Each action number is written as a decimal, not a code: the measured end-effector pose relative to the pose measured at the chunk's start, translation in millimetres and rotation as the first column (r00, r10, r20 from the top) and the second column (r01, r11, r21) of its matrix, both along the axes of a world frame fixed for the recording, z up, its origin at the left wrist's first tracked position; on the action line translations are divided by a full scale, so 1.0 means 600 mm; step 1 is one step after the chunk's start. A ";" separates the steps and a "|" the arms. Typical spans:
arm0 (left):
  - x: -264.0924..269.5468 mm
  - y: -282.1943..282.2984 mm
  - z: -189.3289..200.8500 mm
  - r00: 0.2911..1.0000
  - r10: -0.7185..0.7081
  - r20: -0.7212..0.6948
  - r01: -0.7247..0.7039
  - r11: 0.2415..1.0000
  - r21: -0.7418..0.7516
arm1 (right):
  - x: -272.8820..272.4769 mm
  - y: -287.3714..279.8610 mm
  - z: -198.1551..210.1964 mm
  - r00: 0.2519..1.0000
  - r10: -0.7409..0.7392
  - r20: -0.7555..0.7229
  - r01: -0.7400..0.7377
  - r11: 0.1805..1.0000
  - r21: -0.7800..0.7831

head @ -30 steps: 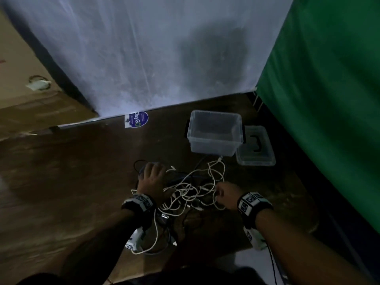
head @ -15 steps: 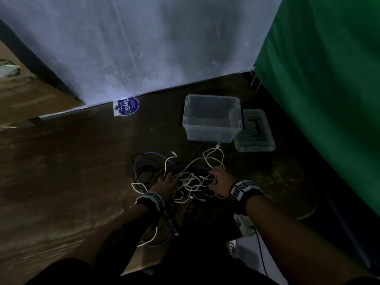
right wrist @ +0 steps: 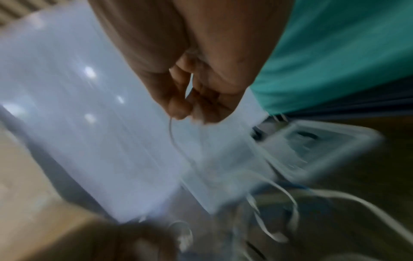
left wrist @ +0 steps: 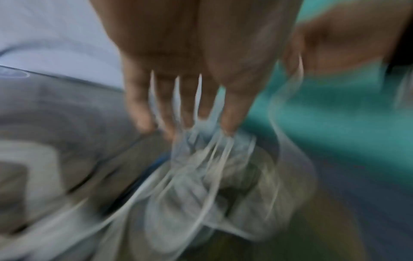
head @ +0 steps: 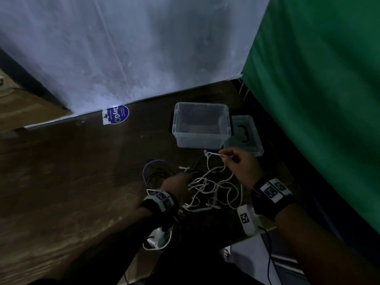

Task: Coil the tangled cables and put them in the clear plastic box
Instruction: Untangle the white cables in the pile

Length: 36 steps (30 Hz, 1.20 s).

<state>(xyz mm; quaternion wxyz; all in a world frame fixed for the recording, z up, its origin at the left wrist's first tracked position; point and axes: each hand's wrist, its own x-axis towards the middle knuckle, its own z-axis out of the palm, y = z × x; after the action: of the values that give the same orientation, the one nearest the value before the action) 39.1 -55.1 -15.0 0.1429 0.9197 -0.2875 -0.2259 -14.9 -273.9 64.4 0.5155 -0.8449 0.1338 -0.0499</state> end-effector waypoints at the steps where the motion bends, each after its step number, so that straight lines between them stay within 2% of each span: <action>1: 0.005 -0.004 0.022 0.995 0.081 0.052 -0.073 0.986 -0.147 | 0.000 -0.001 0.017 1.000 -0.010 0.015 0.010 0.999 0.034; 3: 0.025 -0.021 0.065 0.973 0.213 0.093 -0.162 0.908 -0.387 | 0.005 0.004 0.050 0.999 -0.006 0.044 0.000 0.992 0.128; 4: 0.035 -0.031 0.086 0.971 0.217 0.096 -0.157 0.892 -0.423 | 0.008 0.010 0.068 0.999 0.001 0.052 -0.010 0.986 0.168; 6: 0.048 -0.048 0.115 0.990 0.107 0.093 -0.053 0.886 -0.462 | 0.011 0.020 0.102 0.997 0.005 0.079 -0.021 0.980 0.198; 7: 0.051 -0.052 0.123 0.998 0.052 0.030 -0.029 0.854 -0.519 | 0.013 0.022 0.116 0.994 -0.007 0.108 -0.014 0.981 0.192; 9: 0.043 -0.051 0.150 0.989 0.039 -0.143 -0.120 0.774 -0.621 | 0.013 0.018 0.142 0.982 -0.044 0.181 0.010 0.982 0.189; 11: 0.041 -0.050 0.161 0.967 0.036 -0.253 -0.195 0.744 -0.639 | 0.012 0.007 0.164 0.960 -0.067 0.272 0.006 0.976 0.218; 13: 0.046 -0.045 0.157 0.972 0.040 -0.231 -0.180 0.762 -0.622 | 0.008 -0.005 0.188 0.925 -0.115 0.362 0.015 0.964 0.266; 15: 0.058 -0.032 0.149 0.972 0.057 -0.228 -0.187 0.775 -0.603 | 0.009 -0.023 0.212 0.882 -0.244 0.402 0.109 0.937 0.331; 17: 0.075 -0.014 0.139 0.956 0.128 -0.263 -0.264 0.765 -0.588 | 0.011 -0.052 0.226 0.834 -0.377 0.403 0.240 0.905 0.350; 18: 0.081 -0.005 0.139 0.952 0.169 -0.256 -0.293 0.751 -0.591 | 0.010 -0.069 0.226 0.821 -0.401 0.406 0.297 0.908 0.296; 19: 0.086 0.003 0.143 0.946 0.211 -0.246 -0.320 0.726 -0.608 | 0.009 -0.087 0.218 0.827 -0.387 0.408 0.344 0.922 0.176; 20: 0.090 0.007 0.151 0.943 0.231 -0.240 -0.332 0.699 -0.633 | 0.007 -0.098 0.210 0.853 -0.334 0.402 0.373 0.928 -0.021; 22: 0.091 0.003 0.182 0.965 0.191 -0.181 -0.263 0.716 -0.647 | -0.002 -0.091 0.193 0.892 -0.191 0.410 0.367 0.835 -0.409; 23: 0.086 -0.004 0.203 0.981 0.132 -0.140 -0.191 0.755 -0.628 | -0.004 -0.077 0.188 0.894 -0.121 0.431 0.347 0.796 -0.496; 25: 0.076 -0.022 0.233 0.997 0.012 -0.077 -0.055 0.812 -0.581 | -0.001 -0.027 0.190 0.915 0.021 0.403 0.211 0.827 -0.521; 28: 0.066 -0.041 0.256 0.997 -0.071 -0.017 0.049 0.821 -0.569 | 0.013 0.041 0.182 0.988 0.136 0.066 -0.105 0.931 -0.348; 29: 0.067 -0.042 0.256 0.997 -0.078 -0.007 0.060 0.822 -0.566 | 0.019 0.052 0.172 0.989 0.146 -0.010 -0.141 0.939 -0.315; 30: 0.069 -0.040 0.253 0.997 -0.072 -0.019 0.049 0.825 -0.563 | 0.024 0.056 0.164 0.989 0.143 -0.020 -0.142 0.932 -0.335; 33: 0.072 -0.017 0.230 0.983 -0.005 -0.182 -0.103 0.809 -0.578 | 0.032 0.032 0.161 0.990 0.129 0.050 -0.105 0.936 -0.337; 36: 0.061 0.013 0.206 0.897 0.094 -0.433 -0.358 0.727 -0.585 | 0.034 -0.002 0.173 0.987 0.078 0.139 -0.036 0.959 -0.282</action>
<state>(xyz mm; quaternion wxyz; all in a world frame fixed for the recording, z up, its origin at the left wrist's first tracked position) 75.6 -47.2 108.5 0.5325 0.7797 -0.1986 -0.2628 5.4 -275.1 168.4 0.4010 -0.9065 0.0624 -0.1163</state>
